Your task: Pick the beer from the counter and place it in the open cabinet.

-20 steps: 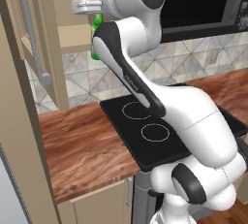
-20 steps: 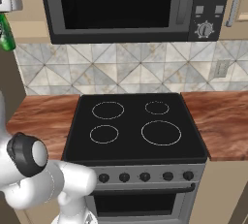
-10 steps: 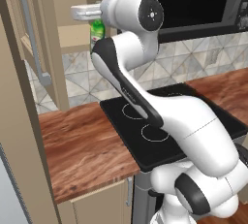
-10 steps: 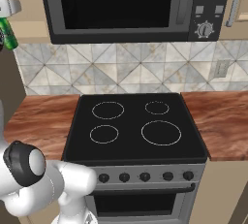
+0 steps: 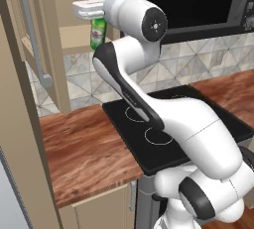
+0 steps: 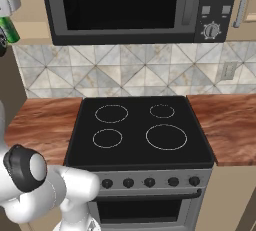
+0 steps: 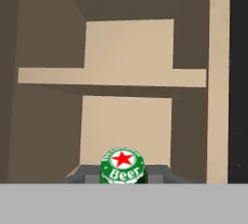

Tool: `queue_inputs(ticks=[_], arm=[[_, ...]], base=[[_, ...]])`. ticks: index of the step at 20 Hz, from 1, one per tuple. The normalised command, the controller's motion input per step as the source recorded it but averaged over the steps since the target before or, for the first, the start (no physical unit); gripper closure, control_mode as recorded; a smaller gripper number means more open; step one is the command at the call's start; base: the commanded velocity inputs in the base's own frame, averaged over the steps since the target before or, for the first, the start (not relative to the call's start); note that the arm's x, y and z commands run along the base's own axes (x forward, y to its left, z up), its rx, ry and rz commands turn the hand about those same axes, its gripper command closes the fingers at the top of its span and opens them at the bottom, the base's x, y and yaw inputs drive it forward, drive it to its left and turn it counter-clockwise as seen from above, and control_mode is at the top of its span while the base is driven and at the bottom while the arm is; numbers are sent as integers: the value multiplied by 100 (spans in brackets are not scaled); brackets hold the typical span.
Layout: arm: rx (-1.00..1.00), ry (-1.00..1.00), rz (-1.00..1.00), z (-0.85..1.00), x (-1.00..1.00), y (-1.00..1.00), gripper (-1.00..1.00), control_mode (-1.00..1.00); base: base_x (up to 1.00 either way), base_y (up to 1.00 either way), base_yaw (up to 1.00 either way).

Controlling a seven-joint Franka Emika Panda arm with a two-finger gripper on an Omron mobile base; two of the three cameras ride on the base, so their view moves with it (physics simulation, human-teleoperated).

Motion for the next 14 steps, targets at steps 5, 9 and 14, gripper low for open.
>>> queue_inputs(ticks=[5,9,14], arm=[[0,0,0,0,6,0,100,-100],[0,0,-1,0,22,3,100,-100],[0,0,-4,0,35,13,100,-100]], base=[[0,0,0],[0,0,0],[0,0,0]])
